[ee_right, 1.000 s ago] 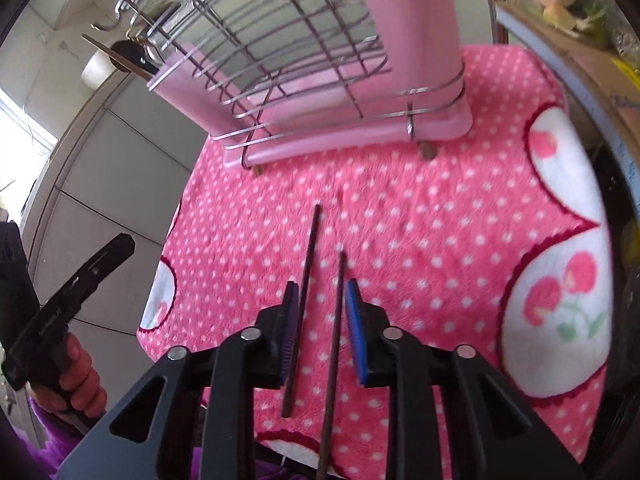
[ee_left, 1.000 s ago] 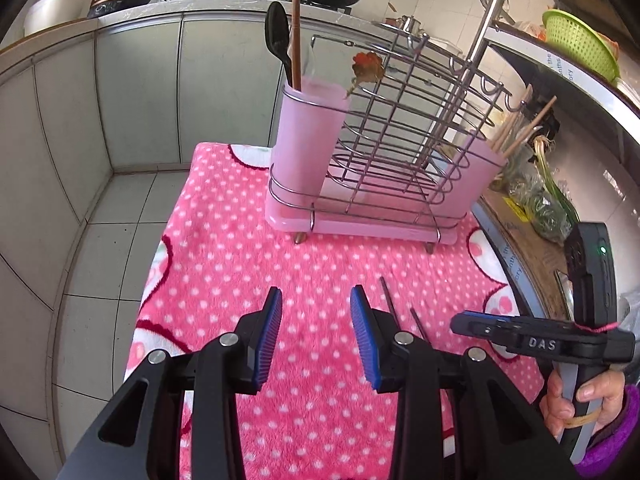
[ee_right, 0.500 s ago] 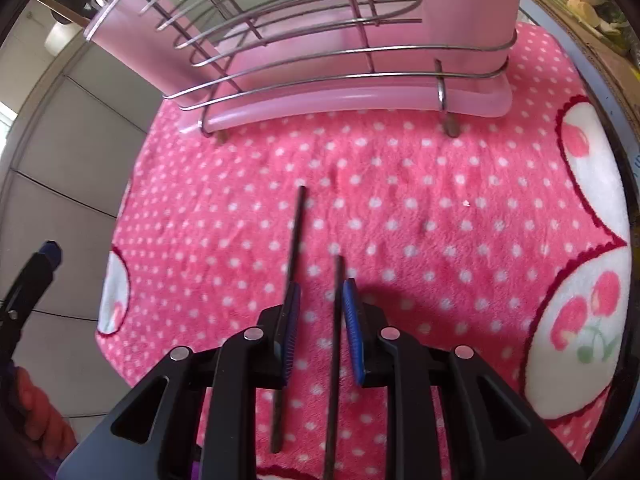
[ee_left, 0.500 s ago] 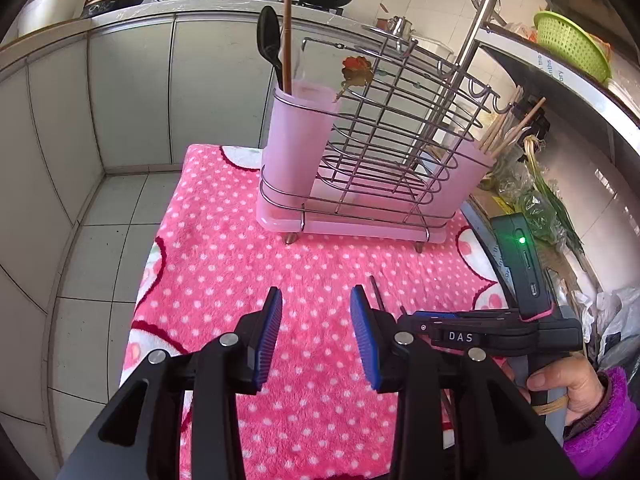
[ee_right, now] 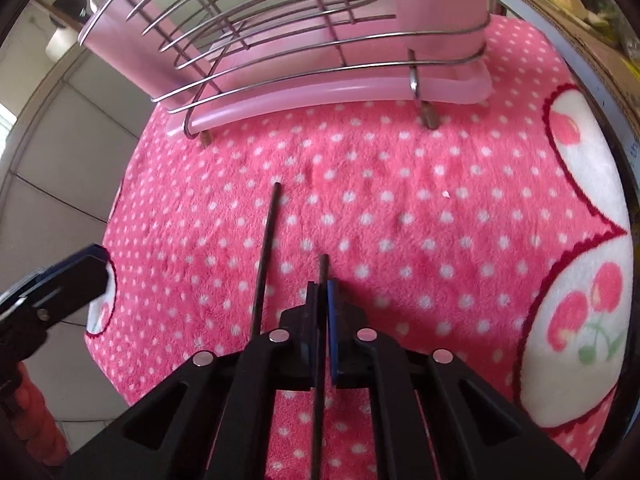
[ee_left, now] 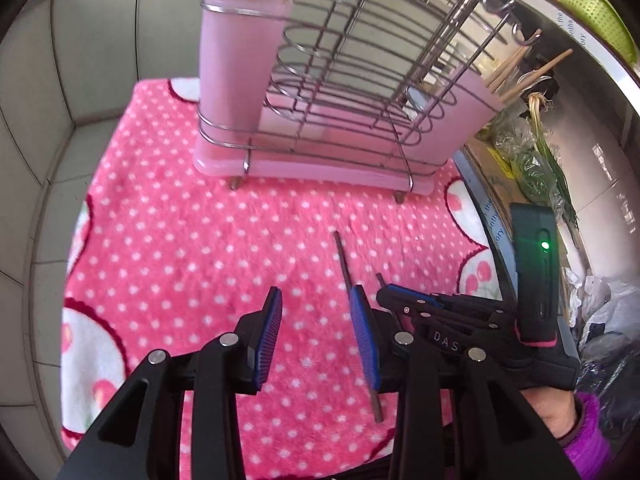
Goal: Organize utensils
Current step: 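Grasp a dark chopstick with the left tool while the right tool grasps the other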
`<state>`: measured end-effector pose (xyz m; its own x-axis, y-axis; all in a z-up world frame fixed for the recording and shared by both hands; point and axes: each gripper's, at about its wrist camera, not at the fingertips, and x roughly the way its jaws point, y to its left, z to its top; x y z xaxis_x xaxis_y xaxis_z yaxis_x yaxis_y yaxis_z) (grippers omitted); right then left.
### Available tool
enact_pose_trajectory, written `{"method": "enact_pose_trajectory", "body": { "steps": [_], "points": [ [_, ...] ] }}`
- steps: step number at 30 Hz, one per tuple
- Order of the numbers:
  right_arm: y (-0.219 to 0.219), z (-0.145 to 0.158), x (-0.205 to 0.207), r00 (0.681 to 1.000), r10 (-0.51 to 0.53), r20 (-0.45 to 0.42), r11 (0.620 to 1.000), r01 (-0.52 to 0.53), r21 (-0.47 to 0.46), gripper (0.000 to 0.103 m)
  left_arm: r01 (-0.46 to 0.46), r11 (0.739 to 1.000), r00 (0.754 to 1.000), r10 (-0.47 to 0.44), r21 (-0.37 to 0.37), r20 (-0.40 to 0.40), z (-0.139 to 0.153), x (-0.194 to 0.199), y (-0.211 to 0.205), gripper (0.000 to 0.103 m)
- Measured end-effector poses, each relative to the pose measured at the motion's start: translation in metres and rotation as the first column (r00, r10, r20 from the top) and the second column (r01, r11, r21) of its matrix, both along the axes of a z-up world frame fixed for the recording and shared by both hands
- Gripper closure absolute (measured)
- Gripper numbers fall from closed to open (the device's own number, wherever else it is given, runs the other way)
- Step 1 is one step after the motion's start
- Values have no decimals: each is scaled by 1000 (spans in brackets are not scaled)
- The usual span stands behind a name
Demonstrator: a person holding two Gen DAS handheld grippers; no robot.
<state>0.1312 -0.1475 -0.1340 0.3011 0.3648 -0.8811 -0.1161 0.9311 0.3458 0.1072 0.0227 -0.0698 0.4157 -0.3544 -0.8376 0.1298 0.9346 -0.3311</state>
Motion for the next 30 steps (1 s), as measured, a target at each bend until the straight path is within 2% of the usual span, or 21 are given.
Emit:
{"method": "enact_pose_trajectory", "body": {
  "steps": [3,12,18,23,26,30],
  "points": [
    [-14,4,-5,1000,-24,15,999,24,28,98,12,1000,997,-13,-18,-73,-8,13,-8,68],
    [-52,21,-16,993,-89,75,991,80,110,98,47,998,971,-35,46,-238,-41,55,-43,68],
    [-61,22,-18,992,-98,82,985,85,148,98,66,990,961,-30,123,-276,-55,81,-60,69],
    [-64,22,-18,991,-100,84,982,85,167,98,84,988,948,-39,131,-315,-64,94,-74,69],
    [-65,23,-18,991,-99,91,981,82,174,98,116,978,949,-58,173,-309,-68,98,-88,73],
    [-62,25,-17,991,-86,100,982,67,176,98,139,972,946,-73,191,-317,-72,107,-97,75]
  ]
}}
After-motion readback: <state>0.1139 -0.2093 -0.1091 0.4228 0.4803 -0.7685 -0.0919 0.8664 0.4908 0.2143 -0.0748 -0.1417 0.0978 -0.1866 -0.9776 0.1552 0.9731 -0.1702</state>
